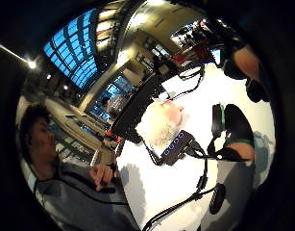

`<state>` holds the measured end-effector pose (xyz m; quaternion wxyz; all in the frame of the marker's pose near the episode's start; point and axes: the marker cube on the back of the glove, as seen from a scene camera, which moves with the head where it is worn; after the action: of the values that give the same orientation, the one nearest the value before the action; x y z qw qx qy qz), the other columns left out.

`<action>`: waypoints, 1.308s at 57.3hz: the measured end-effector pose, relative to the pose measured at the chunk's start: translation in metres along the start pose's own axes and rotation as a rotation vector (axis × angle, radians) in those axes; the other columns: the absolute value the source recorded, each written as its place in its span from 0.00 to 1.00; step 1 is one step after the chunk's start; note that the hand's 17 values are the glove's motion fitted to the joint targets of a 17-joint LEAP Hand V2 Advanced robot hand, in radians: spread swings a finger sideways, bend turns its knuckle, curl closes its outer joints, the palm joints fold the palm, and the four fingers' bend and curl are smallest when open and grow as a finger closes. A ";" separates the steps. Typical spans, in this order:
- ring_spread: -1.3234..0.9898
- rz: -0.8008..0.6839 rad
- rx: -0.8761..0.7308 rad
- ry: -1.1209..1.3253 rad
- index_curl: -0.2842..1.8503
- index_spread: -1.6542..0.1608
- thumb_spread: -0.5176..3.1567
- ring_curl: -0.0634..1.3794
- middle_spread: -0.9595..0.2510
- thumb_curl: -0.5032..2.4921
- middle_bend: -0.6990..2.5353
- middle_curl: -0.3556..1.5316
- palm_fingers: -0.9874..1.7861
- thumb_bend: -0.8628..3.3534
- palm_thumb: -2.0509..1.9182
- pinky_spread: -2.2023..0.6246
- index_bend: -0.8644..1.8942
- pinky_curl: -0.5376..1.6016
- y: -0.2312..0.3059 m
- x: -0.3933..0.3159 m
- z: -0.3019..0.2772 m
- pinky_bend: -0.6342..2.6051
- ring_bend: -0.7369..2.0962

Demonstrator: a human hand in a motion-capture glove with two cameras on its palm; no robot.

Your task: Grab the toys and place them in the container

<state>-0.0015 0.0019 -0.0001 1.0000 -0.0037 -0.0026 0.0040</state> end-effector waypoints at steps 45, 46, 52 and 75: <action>0.44 -0.062 -0.103 -0.013 0.23 0.79 0.57 0.25 0.74 0.28 0.45 0.35 0.60 0.37 0.62 0.72 0.36 0.40 0.007 -0.017 0.022 0.37 0.58; 0.44 -0.071 -0.108 -0.017 0.23 0.79 0.57 0.26 0.74 0.28 0.45 0.35 0.59 0.37 0.62 0.72 0.36 0.40 0.007 -0.019 0.022 0.37 0.58; 0.44 -0.133 -0.151 -0.003 0.23 0.78 0.57 0.29 0.74 0.28 0.46 0.37 0.58 0.37 0.61 0.72 0.36 0.41 0.010 -0.039 0.025 0.39 0.62; 0.48 -0.346 -0.621 0.269 0.23 0.75 0.50 0.28 0.77 0.25 0.40 0.37 0.32 0.29 0.52 0.75 0.37 0.47 -0.056 -0.113 0.089 0.50 0.55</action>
<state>-0.1146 -0.0547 0.0888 0.9286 -0.3064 0.1271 -0.1664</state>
